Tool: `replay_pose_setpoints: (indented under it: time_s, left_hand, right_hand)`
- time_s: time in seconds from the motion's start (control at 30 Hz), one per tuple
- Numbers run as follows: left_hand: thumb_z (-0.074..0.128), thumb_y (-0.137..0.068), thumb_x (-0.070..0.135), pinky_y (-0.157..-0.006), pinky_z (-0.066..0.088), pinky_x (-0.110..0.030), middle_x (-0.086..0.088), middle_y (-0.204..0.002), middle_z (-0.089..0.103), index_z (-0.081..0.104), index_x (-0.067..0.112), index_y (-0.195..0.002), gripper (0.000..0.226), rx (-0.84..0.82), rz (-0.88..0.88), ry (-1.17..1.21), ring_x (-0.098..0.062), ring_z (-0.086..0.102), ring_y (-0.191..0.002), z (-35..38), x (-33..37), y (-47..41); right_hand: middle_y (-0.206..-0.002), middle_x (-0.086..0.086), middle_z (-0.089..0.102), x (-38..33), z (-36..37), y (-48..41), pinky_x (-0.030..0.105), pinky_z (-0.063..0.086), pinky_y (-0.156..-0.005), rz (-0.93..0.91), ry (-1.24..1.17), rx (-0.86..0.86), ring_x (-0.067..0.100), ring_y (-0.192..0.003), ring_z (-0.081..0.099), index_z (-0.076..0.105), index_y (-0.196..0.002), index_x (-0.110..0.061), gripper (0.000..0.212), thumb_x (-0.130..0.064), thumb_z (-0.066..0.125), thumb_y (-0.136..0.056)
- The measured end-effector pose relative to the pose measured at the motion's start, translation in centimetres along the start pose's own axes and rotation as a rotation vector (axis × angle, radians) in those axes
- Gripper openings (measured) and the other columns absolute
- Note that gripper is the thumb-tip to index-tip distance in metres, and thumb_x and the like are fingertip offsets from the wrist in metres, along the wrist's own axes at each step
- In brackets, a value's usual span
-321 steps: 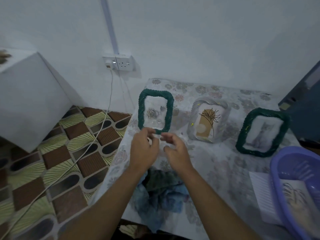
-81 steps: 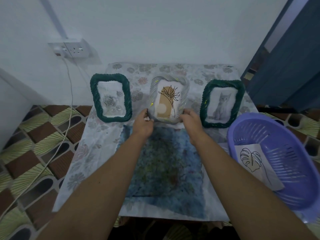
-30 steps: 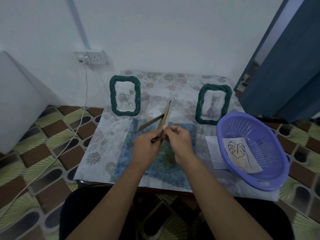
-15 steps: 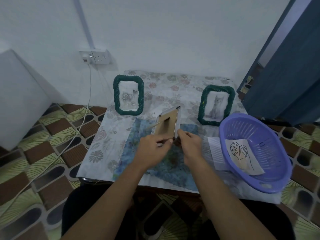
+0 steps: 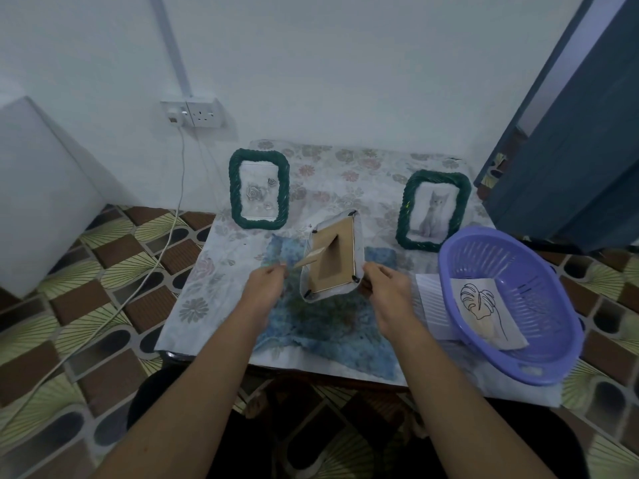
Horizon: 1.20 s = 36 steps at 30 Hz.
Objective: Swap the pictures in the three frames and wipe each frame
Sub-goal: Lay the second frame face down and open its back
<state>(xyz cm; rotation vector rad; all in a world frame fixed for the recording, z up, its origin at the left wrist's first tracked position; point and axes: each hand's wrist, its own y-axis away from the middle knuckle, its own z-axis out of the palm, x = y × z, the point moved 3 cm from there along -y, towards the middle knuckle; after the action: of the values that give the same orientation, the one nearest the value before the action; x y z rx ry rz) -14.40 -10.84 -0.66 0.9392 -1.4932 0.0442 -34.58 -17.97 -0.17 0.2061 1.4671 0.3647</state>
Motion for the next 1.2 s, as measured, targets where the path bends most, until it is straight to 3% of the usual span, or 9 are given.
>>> replay_pose_setpoints:
  time_s: [0.13, 0.3, 0.47, 0.63, 0.77, 0.9, 1.03, 1.1, 1.2]
  left_hand:
    - [0.047, -0.101, 0.027, -0.052, 0.027, -0.028, -0.007, -0.097, 0.060, 0.063, 0.005, -0.107, 0.028, -0.128, -0.113, 0.119, -0.017, 0.043, -0.064, 0.9, -0.1, 0.2]
    - [0.055, -0.096, 0.005, -0.052, 0.029, -0.026, -0.007, -0.072, 0.054, 0.063, 0.004, -0.085, 0.014, -0.172, -0.092, 0.273, -0.014, 0.040, -0.058, 1.4, 0.2, 0.7]
    - [0.055, -0.094, -0.007, -0.057, 0.039, -0.026, -0.010, -0.069, 0.054, 0.064, 0.003, -0.084, 0.017, -0.074, -0.050, 0.331, -0.016, 0.046, -0.061, 1.1, -0.7, 0.2]
    - [0.051, -0.093, -0.012, -0.057, 0.037, -0.027, -0.008, -0.067, 0.056, 0.065, 0.003, -0.085, 0.022, -0.037, -0.001, 0.329, -0.015, 0.043, -0.058, 1.0, -0.8, 0.4]
    - [0.052, -0.095, -0.005, -0.051, 0.044, -0.020, -0.009, -0.082, 0.063, 0.065, 0.004, -0.105, 0.018, 0.025, 0.088, 0.268, -0.013, 0.049, -0.060, 0.9, -0.6, 0.2]
    - [0.054, -0.095, 0.002, -0.077, 0.055, -0.034, -0.009, -0.103, 0.069, 0.066, 0.015, -0.104, 0.020, 0.075, 0.191, 0.134, -0.020, 0.062, -0.086, 1.1, 0.0, -0.3]
    - [0.052, -0.098, 0.022, -0.077, 0.049, -0.040, -0.003, -0.081, 0.062, 0.062, 0.021, -0.086, 0.016, 0.032, 0.218, 0.086, -0.023, 0.057, -0.080, 1.9, 1.0, 0.2]
    - [0.055, -0.096, 0.035, -0.069, 0.044, -0.036, -0.002, -0.073, 0.058, 0.061, 0.017, -0.082, 0.023, -0.007, 0.218, 0.109, -0.023, 0.055, -0.074, 2.1, 1.2, 0.4]
    - [0.067, -0.084, 0.055, -0.073, 0.051, -0.034, -0.001, -0.093, 0.066, 0.065, 0.014, -0.103, 0.045, -0.053, 0.216, 0.063, -0.018, 0.062, -0.084, 2.2, 1.0, 0.6]
  right_hand:
    - [-0.078, 0.008, 0.071, -0.1, 0.2, 0.1, 0.049, 0.055, -0.090, -0.001, -0.015, -0.014, 0.022, -0.079, 0.063, 0.073, -0.071, -0.011, 0.024, -0.019, 0.064, -0.092]
    - [-0.082, 0.011, 0.072, -0.6, 0.1, 0.3, 0.053, 0.053, -0.089, -0.063, 0.032, -0.006, 0.025, -0.081, 0.064, 0.076, -0.077, -0.012, 0.029, -0.039, 0.066, -0.073]
    - [-0.091, 0.014, 0.074, -0.5, 0.4, 0.3, 0.051, 0.054, -0.090, -0.105, 0.048, -0.065, 0.025, -0.082, 0.066, 0.077, -0.088, -0.011, 0.023, -0.021, 0.059, -0.097]
    - [-0.099, 0.012, 0.075, -0.1, 0.3, 0.3, 0.045, 0.055, -0.088, -0.149, 0.046, -0.079, 0.024, -0.093, 0.068, 0.077, -0.102, -0.015, 0.022, -0.027, 0.059, -0.099]
    - [-0.108, 0.003, 0.071, -0.1, -0.1, 0.2, 0.030, 0.054, -0.083, -0.178, 0.190, 0.085, 0.014, -0.098, 0.066, 0.068, -0.111, -0.021, 0.015, -0.022, 0.058, -0.099]
    - [-0.106, -0.005, 0.062, -0.1, 0.4, 0.8, 0.026, 0.042, -0.071, -0.112, 0.302, 0.092, 0.005, -0.088, 0.056, 0.058, -0.107, -0.023, 0.016, -0.035, 0.050, -0.101]
    - [-0.107, -0.006, 0.051, 0.2, 1.3, 1.0, 0.023, 0.041, -0.070, -0.094, 0.282, 0.030, 0.001, -0.090, 0.050, 0.044, -0.111, -0.018, 0.034, -0.047, 0.054, -0.097]
    - [-0.115, 0.001, 0.052, 0.5, 1.4, 0.5, 0.030, 0.048, -0.083, -0.117, 0.307, 0.056, 0.010, -0.099, 0.055, 0.045, -0.106, -0.022, 0.042, -0.057, 0.061, -0.088]
    - [-0.116, 0.005, 0.054, 0.9, 1.4, 0.0, 0.044, 0.052, -0.092, -0.127, 0.382, 0.099, 0.019, -0.107, 0.057, 0.050, -0.104, -0.022, 0.061, -0.070, 0.062, -0.067]
